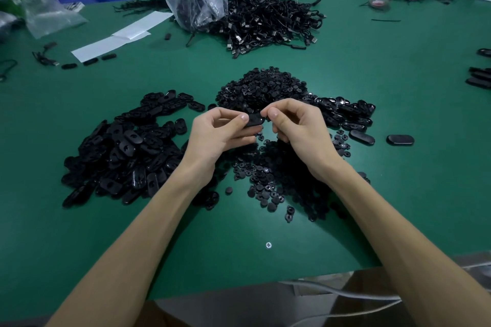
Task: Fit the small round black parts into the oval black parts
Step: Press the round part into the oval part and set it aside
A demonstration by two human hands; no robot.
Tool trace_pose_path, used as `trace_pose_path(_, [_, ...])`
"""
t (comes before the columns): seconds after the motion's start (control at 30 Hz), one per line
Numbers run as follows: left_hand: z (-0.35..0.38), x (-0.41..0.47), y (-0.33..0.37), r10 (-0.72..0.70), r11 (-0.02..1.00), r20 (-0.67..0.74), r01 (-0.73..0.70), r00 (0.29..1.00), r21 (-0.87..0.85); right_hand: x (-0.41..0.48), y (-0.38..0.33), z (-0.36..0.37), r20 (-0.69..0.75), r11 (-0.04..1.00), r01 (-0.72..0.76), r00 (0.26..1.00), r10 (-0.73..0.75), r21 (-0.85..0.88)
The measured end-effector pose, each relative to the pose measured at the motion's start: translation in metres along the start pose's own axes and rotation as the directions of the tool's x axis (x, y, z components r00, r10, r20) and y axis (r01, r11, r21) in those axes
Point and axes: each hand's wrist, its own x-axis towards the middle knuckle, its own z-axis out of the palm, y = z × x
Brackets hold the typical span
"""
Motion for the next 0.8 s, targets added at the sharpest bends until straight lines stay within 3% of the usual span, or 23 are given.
trace_pose_path(0.33, [0.0043,-0.0003,-0.0023,-0.032,0.998,0.093,0.026,0.995,0.057,0.0003,0.0004,0.0019,-0.004,0.999,0.015,1.000,-0.015,-0.032])
trace_pose_path(0.53, [0.0038,-0.0009,0.0025,0.047,0.955,0.208,-0.105,0.977,0.278,-0.0019,-0.0037,0.0024,-0.025,0.996,0.058,0.998,-0.057,0.066])
trace_pose_path(0.63, [0.0031,-0.0019,0.0045,0.054,0.967,0.151,-0.089,0.987,0.238,-0.0010,-0.0035,0.0006,-0.049,0.983,0.049,0.998,-0.041,0.175])
trace_pose_path(0.8, [0.0012,-0.0022,0.0045,0.006,0.999,-0.012,-0.005,1.000,0.053,-0.0013,-0.0012,0.0012,-0.035,0.978,0.008,0.999,0.000,0.209])
